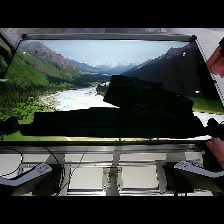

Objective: Fold the clothes and pants, and hang the long-sleeved shirts on hangers.

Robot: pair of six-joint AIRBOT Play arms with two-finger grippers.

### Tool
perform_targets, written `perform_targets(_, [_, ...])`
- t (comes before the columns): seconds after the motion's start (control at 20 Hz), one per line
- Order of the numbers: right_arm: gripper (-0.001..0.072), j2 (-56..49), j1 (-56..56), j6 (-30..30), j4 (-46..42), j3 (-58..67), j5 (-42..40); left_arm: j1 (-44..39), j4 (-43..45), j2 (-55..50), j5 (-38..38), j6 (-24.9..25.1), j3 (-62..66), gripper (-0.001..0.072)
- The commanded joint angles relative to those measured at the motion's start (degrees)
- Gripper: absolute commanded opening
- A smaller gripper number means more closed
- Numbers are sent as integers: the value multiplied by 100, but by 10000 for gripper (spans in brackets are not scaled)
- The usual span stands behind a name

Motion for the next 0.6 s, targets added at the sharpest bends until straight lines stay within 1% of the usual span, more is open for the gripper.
perform_targets(0.0, [155, 22, -59, 44, -293, -24, 264, 7, 31, 48, 37, -22, -11, 39])
perform_targets(0.05, [196, 22, -59, 144, -332, -22, 337, 7, 28, 48, 35, -22, -4, 48])
perform_targets(0.1, [267, 22, -59, 245, -378, -9, 417, 7, 7, 48, 37, -24, 7, 188])
perform_targets(0.15, [322, 22, -59, 319, -444, 42, 518, 7, -35, 48, 39, -24, 26, 251])
perform_targets(0.2, [387, 22, -59, 398, -551, 140, 645, 7, -35, 50, 39, -26, 74, 251])
perform_targets(0.25, [426, 22, -59, 492, -654, 271, 748, 7, -55, 50, 37, -28, 142, 251])
perform_targets(0.3, [446, 22, -59, 623, -695, 452, 776, 4, -190, 50, 42, -48, 243, 251])
perform_targets(0.35, [446, 22, -59, 815, -660, 649, 767, 7, -483, 50, 52, -46, 369, 251])
perform_targets(0.4, [445, 22, -35, 962, -533, 866, 752, 4, -922, 50, 76, -44, 503, 297])
perform_targets(0.45, [445, 22, 9, 1029, -236, 1086, 750, -24, -1620, 50, 125, -15, 645, 375])
perform_targets(0.5, [445, 22, 83, 1021, 151, 1241, 743, -103, -2404, 50, 122, 205, 758, 360])
perform_targets(0.55, [445, 22, 212, 988, 520, 1353, 715, -306, -3021, 50, 116, 409, 859, 289])
